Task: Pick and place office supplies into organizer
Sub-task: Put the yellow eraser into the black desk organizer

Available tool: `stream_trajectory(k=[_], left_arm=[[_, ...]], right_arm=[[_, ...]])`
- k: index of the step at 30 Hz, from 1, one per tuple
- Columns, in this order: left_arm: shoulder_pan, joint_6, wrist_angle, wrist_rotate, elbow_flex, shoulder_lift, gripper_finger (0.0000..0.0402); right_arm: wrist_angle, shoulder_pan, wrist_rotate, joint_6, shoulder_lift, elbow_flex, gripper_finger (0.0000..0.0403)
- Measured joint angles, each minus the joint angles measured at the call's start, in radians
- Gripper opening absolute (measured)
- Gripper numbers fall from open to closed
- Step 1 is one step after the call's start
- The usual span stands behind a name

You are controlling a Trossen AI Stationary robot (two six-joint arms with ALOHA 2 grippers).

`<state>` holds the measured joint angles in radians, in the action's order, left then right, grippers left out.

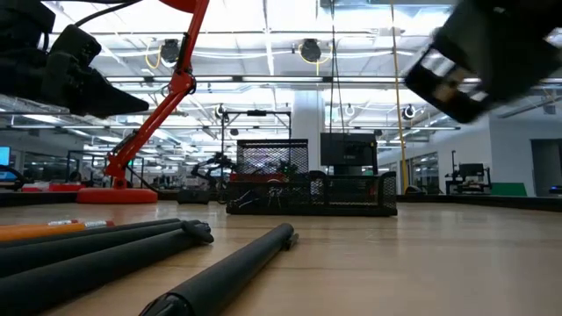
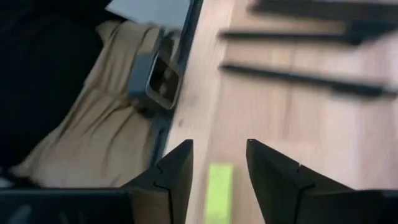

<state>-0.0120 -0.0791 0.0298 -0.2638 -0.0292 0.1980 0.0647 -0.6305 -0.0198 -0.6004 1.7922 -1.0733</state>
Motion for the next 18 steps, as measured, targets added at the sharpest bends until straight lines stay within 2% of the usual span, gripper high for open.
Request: stream_trajectory(k=[10, 18], left_arm=[[0.0, -0.004, -0.004, 0.0, 0.0, 0.0, 0.0047], [0.0, -0.002, -0.004, 0.0, 0.0, 0.0, 0.0047]], right_arm=[[-0.009, -0.038, 0.056, -0.051, 0.006, 0.0, 0.0197], [-0.007, -0.096, 0.182, 0.026, 0.044, 0.0, 0.0208]])
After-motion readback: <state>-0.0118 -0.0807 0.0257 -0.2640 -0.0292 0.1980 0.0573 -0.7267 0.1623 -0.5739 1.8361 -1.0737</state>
